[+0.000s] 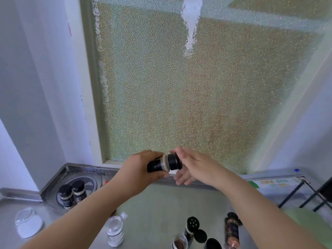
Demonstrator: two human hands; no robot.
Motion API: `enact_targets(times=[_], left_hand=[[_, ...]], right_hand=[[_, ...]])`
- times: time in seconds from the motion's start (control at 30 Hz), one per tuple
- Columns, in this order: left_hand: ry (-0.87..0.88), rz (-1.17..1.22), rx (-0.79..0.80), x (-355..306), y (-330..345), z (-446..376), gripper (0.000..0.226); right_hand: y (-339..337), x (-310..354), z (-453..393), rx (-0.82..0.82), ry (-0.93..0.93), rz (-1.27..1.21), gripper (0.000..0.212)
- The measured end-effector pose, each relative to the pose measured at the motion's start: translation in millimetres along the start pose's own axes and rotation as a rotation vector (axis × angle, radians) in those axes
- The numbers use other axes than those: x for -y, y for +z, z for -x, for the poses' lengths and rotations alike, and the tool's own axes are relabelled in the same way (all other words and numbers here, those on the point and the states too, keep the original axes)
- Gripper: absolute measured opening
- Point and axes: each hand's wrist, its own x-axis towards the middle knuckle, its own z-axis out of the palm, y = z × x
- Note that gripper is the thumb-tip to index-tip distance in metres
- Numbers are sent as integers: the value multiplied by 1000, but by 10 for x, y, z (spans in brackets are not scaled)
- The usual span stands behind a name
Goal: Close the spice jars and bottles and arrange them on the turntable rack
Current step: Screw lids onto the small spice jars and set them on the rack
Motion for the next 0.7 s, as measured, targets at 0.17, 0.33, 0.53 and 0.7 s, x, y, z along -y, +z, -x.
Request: enact_targets(times=[0.17,0.33,0.53,0.7], left_hand=[[-23,-1,-12,26,-27,15,42],[-49,14,-15,90,-55,41,42],[35,-43,8,167,-88,70,43],[90,-63,38,199,-108,107,46]], right_hand=[[-12,6,-38,-104,-123,92,42],[16,25,-56,-41,-119,105,51],[87,83,-114,-65,-168,242,36],[86,48,-132,10,-181,265,30]])
